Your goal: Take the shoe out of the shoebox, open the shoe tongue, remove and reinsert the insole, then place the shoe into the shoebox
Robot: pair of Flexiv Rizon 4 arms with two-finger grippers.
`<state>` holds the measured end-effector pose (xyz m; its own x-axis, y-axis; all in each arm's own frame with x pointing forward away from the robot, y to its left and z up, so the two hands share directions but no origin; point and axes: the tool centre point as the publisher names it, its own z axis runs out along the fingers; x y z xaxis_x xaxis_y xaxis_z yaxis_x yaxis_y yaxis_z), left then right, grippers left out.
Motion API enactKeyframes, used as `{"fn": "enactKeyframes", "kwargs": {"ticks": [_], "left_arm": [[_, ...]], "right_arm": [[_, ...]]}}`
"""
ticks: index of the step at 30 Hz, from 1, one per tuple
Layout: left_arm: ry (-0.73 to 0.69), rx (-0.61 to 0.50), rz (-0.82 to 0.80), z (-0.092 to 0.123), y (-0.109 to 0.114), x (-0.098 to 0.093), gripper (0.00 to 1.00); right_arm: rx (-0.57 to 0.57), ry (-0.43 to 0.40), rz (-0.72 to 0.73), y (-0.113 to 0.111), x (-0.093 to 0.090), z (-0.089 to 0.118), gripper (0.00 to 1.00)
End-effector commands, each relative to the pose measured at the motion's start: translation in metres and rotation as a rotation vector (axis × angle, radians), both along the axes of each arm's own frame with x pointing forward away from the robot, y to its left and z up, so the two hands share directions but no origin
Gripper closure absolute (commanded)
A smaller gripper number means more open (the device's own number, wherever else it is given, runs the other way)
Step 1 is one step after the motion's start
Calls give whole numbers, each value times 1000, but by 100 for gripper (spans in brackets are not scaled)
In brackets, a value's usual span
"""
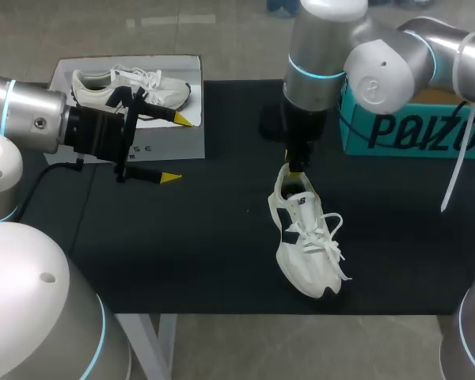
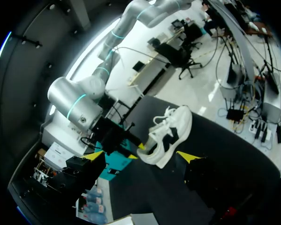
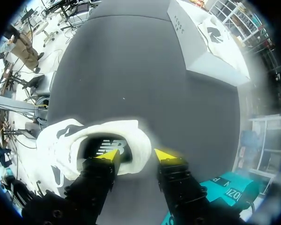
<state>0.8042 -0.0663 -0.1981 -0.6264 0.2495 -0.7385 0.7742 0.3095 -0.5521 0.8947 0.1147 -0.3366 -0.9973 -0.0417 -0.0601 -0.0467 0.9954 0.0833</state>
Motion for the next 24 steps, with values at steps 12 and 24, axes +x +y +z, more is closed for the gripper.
{"fn": "enactKeyframes", "kwargs": {"ticks": [12,24], "left_arm": [[1,4,-1,0,0,0,0],[1,4,-1,0,0,0,0]], "right_arm": [[1,21,-1,4,-2,-20,58],[1,15,-21,-3,-5,-23,64]]}}
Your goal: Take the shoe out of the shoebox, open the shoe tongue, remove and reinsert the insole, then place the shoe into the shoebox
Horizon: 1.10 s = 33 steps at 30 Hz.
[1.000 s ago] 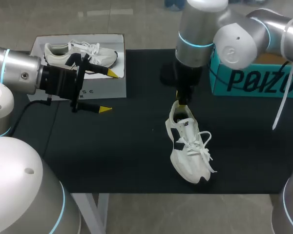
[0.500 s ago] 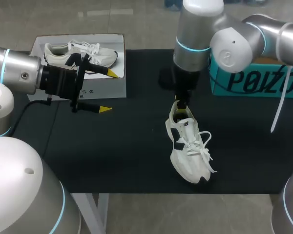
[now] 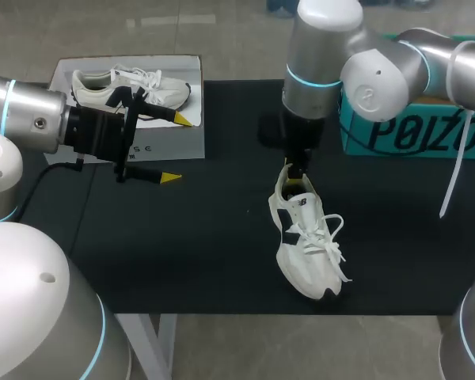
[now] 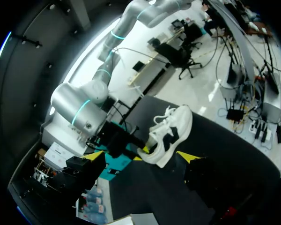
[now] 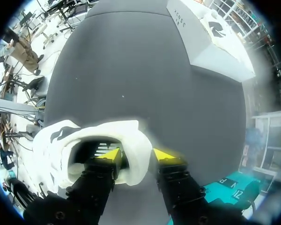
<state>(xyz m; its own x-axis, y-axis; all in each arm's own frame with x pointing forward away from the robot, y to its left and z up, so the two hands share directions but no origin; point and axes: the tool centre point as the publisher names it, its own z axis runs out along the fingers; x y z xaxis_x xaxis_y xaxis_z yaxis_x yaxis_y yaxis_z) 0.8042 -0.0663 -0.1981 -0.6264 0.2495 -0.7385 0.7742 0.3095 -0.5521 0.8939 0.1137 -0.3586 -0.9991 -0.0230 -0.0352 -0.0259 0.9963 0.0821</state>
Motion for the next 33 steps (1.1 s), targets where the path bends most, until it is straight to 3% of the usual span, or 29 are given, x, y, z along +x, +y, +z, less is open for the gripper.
{"fn": "enactKeyframes", "kwargs": {"ticks": [1,3,9,11,20,27,33], "left_arm": [[1,4,-1,0,0,0,0],[1,4,-1,0,0,0,0],[1,4,-1,0,0,0,0],[1,4,-1,0,0,0,0],[1,4,-1,0,0,0,0],[1,4,-1,0,0,0,0],[1,4,-1,0,0,0,0]], "right_arm": [[4,-12,-3,-2,-4,0,67],[10,-19,-6,-3,-5,0,69],[15,-27,-12,-3,-6,3,86],[15,-33,-19,-4,-8,5,100],[-27,-105,-53,-4,-19,35,100],[-83,-223,-137,-11,-21,105,100],[-105,-281,-233,-34,1,189,100]]}}
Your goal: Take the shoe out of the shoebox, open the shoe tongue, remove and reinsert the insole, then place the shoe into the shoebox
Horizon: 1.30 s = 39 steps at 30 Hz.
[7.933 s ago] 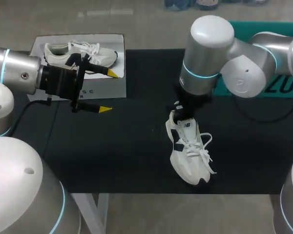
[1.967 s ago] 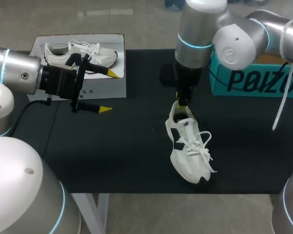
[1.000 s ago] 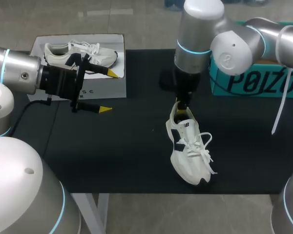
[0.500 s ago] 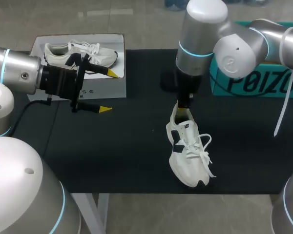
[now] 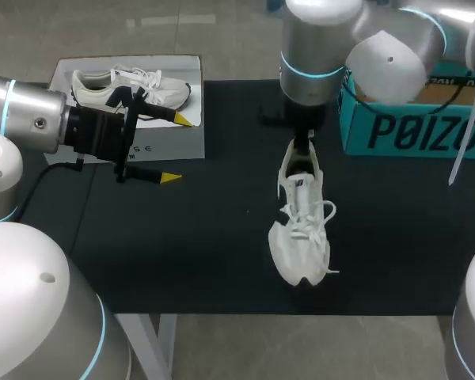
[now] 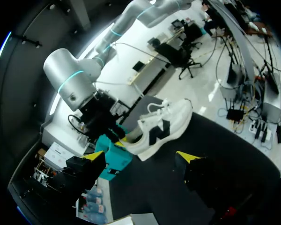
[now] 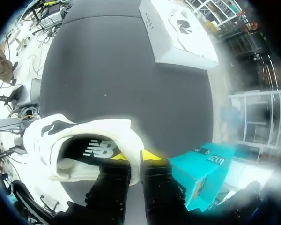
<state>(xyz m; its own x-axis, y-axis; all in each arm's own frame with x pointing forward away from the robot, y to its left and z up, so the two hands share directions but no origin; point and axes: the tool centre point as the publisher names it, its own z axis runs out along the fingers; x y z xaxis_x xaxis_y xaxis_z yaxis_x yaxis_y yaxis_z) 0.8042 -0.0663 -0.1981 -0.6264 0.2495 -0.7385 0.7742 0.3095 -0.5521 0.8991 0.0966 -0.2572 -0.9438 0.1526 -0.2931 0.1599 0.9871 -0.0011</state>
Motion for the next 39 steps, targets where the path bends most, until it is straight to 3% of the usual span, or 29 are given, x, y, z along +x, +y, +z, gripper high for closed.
{"fn": "enactKeyframes", "kwargs": {"ticks": [1,6,12,36,39], "left_arm": [[1,4,-1,0,0,0,0],[1,4,-1,0,0,0,0],[1,4,-1,0,0,0,0],[1,4,-1,0,0,0,0],[1,4,-1,0,0,0,0]], "right_arm": [[-9,-49,-54,-22,1,100,100],[-13,-76,-162,-55,27,141,100],[-66,-63,-315,-101,43,155,100],[-66,-63,-315,-101,43,155,100],[-59,-35,-460,-126,69,157,100]]}}
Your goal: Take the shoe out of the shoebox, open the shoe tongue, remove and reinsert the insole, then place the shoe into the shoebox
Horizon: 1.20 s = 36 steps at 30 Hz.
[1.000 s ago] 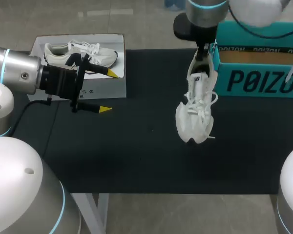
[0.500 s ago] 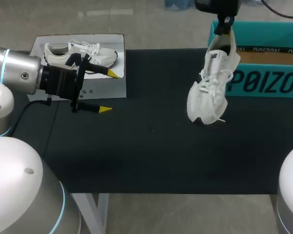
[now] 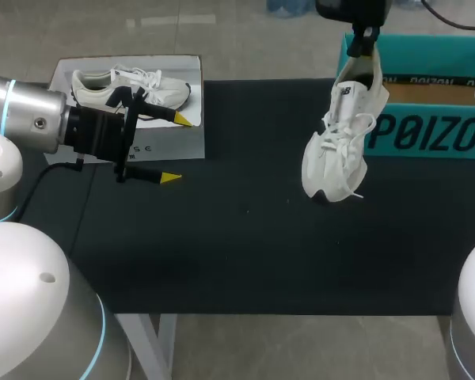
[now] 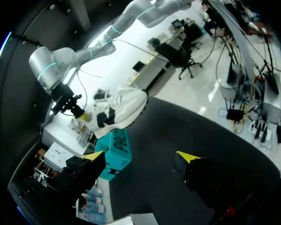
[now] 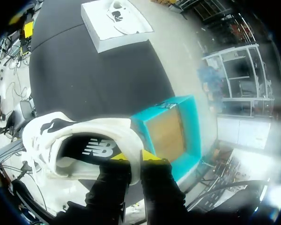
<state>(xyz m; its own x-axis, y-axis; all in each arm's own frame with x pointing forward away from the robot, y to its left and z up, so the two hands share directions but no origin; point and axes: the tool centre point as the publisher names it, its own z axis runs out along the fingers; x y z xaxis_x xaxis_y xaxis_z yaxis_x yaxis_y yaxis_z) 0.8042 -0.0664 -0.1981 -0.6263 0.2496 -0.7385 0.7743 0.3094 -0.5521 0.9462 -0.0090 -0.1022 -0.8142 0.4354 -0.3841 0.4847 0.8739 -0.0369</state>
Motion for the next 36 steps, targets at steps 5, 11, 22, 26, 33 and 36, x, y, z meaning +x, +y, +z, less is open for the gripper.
{"fn": "enactKeyframes", "kwargs": {"ticks": [5,11,22,26,33,36], "left_arm": [[1,4,0,0,0,0,0],[1,4,0,0,0,0,0],[1,4,0,0,0,0,0],[1,4,0,0,0,0,0],[1,4,0,0,0,0,0],[1,4,0,0,0,0,0]], "right_arm": [[103,47,-323,-62,46,6,100],[218,8,-594,-111,61,17,100],[450,-55,-855,-188,59,5,100],[450,-55,-855,-188,59,5,100],[450,-55,-855,-188,59,5,100],[432,-152,-985,-197,73,7,100]]}}
